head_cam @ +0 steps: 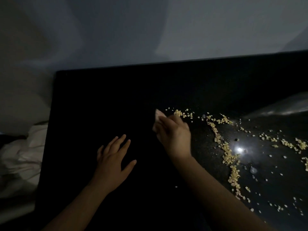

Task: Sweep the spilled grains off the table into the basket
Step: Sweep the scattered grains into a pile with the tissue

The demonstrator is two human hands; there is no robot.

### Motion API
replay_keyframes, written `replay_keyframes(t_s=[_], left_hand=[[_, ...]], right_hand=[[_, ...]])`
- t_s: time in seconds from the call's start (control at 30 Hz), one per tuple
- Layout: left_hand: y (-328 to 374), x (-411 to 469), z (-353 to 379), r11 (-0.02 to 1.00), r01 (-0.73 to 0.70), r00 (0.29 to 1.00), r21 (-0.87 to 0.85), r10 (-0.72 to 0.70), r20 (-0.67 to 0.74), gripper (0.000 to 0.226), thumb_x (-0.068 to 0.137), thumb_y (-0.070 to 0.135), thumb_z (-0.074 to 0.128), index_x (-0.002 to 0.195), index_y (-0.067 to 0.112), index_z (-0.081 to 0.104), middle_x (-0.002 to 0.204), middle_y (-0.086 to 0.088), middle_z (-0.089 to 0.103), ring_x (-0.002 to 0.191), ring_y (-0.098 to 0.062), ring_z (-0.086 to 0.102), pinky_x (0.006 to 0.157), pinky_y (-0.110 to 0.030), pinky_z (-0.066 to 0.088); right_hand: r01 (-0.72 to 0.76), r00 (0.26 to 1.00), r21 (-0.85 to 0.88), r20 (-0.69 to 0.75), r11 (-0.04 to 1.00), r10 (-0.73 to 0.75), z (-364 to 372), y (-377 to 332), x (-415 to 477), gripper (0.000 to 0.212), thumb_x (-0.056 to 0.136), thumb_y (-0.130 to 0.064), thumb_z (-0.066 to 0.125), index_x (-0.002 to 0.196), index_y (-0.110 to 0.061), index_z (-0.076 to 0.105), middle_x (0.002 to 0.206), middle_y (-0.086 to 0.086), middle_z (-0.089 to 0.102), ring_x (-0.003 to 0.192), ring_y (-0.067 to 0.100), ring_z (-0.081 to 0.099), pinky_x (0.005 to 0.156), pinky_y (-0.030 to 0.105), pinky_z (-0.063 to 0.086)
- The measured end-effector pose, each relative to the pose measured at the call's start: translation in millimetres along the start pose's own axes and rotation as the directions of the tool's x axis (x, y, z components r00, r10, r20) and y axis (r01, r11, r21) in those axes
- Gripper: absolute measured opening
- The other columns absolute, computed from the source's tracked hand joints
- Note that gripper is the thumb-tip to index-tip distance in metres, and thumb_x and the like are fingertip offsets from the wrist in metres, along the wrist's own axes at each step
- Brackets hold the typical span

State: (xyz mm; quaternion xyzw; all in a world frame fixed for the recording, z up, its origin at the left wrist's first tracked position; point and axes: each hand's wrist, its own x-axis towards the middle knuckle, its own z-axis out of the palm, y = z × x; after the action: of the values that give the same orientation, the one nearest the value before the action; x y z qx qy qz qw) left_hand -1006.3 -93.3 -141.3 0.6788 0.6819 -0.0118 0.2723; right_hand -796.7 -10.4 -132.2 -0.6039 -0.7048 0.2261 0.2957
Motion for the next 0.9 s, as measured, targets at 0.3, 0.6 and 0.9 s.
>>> replay_keyframes(t_s=[0.3, 0.6, 0.9], left_hand=[[-11.0, -0.8, 2.0, 0.996, -0.064, 0.998, -0.061, 0.064, -0.012, 0.075, 0.082, 0.073, 0.020, 0.148, 0.038, 0.017, 0.153, 0.025, -0.007, 0.141, 0.002, -0.011, 0.117, -0.042, 0.000], [-5.8, -2.0, -2.3, 0.999, -0.049, 0.999, -0.020, 0.050, 0.016, 0.085, 0.076, 0.075, 0.014, 0.151, 0.033, 0.014, 0.157, 0.016, -0.006, 0.143, -0.003, -0.010, 0.117, -0.043, -0.002], [-14.2, -1.5, -8.4, 0.991, -0.119, 0.992, -0.056, 0.121, 0.041, 0.090, 0.074, 0.076, 0.016, 0.150, 0.028, 0.022, 0.158, 0.016, -0.001, 0.138, 0.003, -0.009, 0.115, -0.034, -0.001]], right_hand=[[-0.007, 0.997, -0.147, 0.080, 0.989, 0.019, 14.1, 21.2, 51.7, 0.028, 0.088, -0.031, 0.057, 0.110, -0.021, 0.070, 0.100, 0.009, 0.061, 0.081, 0.031, 0.059, 0.080, 0.041, 0.042], [-0.470, 0.874, -0.256, -0.270, 0.845, 0.404, -81.3, 124.1, 11.3, 0.024, 0.092, -0.027, 0.057, 0.110, -0.016, 0.070, 0.098, 0.015, 0.062, 0.080, 0.034, 0.059, 0.085, 0.050, 0.047], [-0.175, 0.981, -0.009, -0.084, 0.985, 0.173, -45.2, 23.2, -36.3, 0.018, 0.094, -0.038, 0.055, 0.105, -0.031, 0.068, 0.095, -0.005, 0.059, 0.077, 0.014, 0.059, 0.068, 0.040, 0.053]])
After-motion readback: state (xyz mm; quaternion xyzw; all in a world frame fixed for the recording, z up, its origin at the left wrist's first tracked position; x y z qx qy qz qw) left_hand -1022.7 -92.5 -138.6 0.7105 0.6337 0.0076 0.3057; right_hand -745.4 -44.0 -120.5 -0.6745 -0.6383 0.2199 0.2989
